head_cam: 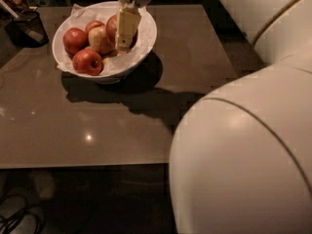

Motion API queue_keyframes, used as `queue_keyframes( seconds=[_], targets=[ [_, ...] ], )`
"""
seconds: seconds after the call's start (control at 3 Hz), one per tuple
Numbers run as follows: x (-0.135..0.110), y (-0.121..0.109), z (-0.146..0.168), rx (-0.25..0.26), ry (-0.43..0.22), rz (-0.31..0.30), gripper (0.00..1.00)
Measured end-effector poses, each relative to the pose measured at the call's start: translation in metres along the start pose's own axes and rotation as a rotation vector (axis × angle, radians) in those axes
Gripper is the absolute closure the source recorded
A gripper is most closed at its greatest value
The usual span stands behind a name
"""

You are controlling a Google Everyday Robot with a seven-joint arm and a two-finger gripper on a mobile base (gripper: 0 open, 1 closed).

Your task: Pick apple from white bowl

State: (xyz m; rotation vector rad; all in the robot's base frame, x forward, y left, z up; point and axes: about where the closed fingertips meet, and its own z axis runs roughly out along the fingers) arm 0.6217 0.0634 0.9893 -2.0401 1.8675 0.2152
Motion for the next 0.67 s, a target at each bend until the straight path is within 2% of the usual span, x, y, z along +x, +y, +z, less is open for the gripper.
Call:
queue_keyframes(
  seconds=[0.33,0.67],
  targets=[
    [0.0031,0.0456,-0.0216,0.015,-0.035,-0.021,1.00],
    [0.0031,0.0481,-0.0225,0.016,-0.036,-0.022,1.00]
  ],
)
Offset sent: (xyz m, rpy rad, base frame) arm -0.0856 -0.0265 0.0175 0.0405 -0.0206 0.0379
